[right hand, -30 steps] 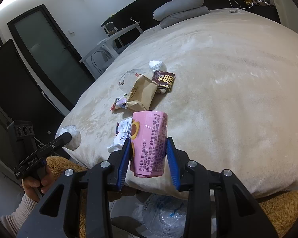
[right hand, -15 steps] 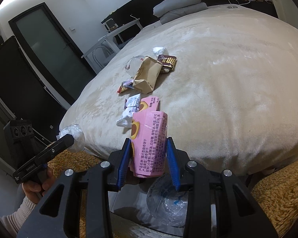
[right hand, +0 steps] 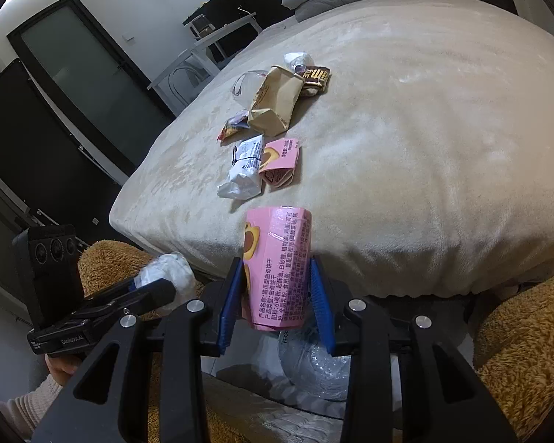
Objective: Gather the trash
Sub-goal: 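Carry the pink cup and white bag down toward the clear trash bag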
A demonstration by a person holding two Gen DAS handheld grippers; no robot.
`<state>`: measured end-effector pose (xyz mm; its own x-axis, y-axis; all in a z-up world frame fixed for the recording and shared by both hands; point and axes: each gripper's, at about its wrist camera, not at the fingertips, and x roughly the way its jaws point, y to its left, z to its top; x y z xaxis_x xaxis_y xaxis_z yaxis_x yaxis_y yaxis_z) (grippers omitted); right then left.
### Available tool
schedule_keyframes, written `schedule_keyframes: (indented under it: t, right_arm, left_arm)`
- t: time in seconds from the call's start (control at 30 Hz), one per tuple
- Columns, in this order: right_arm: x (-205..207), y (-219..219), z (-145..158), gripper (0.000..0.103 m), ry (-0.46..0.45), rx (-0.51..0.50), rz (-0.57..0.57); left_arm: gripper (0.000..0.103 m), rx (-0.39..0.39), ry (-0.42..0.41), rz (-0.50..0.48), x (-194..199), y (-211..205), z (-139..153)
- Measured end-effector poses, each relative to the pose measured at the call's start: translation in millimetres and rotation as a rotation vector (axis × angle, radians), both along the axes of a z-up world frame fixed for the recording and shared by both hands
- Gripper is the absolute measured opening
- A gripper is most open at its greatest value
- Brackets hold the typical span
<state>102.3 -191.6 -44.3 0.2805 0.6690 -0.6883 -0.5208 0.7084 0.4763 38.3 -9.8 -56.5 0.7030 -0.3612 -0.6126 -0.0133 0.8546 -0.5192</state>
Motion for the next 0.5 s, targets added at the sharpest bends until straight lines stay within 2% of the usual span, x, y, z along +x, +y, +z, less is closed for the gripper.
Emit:
schedule_keyframes:
  t: [0.2, 0.5]
  right_arm:
    - [0.6, 6.5, -18.5, 0.037, 0.081, -0.039, -0.008]
    - [0.6, 21.0, -56.5, 0.037, 0.234, -0.122, -0.018]
  left_arm:
    - [0.054, -0.085, 0.095, -0.012, 4.8, -7.6, -24.0]
    - [0.054, -0.103, 0.242, 0.025, 14.3, -4.2, -54.3]
